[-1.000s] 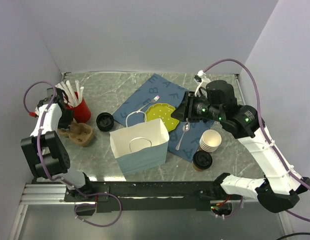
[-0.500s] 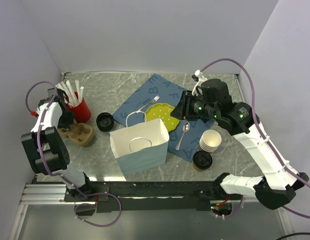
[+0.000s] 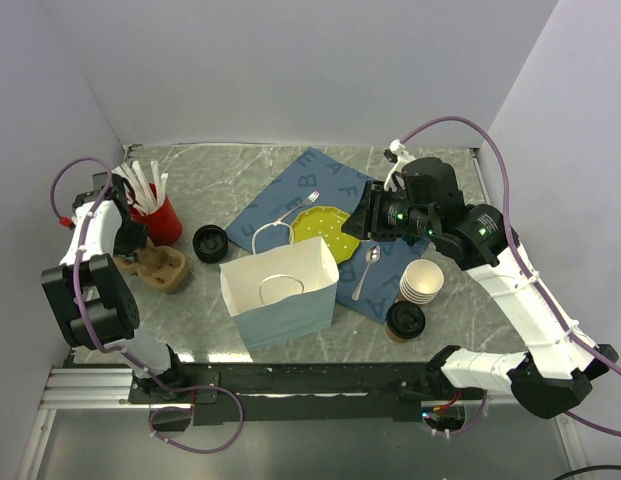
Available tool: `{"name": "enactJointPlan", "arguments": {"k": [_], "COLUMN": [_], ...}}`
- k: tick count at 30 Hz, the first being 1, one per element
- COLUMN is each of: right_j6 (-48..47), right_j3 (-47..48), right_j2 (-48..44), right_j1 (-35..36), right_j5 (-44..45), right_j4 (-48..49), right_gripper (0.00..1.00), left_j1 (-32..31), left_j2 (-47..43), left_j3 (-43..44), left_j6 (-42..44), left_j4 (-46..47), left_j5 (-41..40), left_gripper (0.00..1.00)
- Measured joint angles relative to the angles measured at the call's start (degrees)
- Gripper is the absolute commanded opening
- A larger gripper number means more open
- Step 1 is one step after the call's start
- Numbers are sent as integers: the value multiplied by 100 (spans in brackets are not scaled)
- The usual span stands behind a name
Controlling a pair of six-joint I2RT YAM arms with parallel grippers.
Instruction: Pack the takeout coffee
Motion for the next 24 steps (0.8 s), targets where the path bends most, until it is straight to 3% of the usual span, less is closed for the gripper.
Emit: {"name": "enactJointPlan", "arguments": {"k": [4,8,14,24], "right_j6": [-20,-22,-42,-63], "right_j3": [0,0,0,0], "right_j2": [0,0,0,74], "right_j1": [0,0,0,0], "right_j5": [0,0,22,42], "right_j4": [0,0,0,2], "right_gripper": [45,45,45,45], "left_j1": [0,0,0,-2], "left_j2": [9,127,225,273], "left_j3": [-7,-11,-11,57], "left_j6": [138,278,415,612], "left_j4": [70,155,184,90], "left_j5": [140,363,389,323], "left_gripper": [53,48,53,52]}}
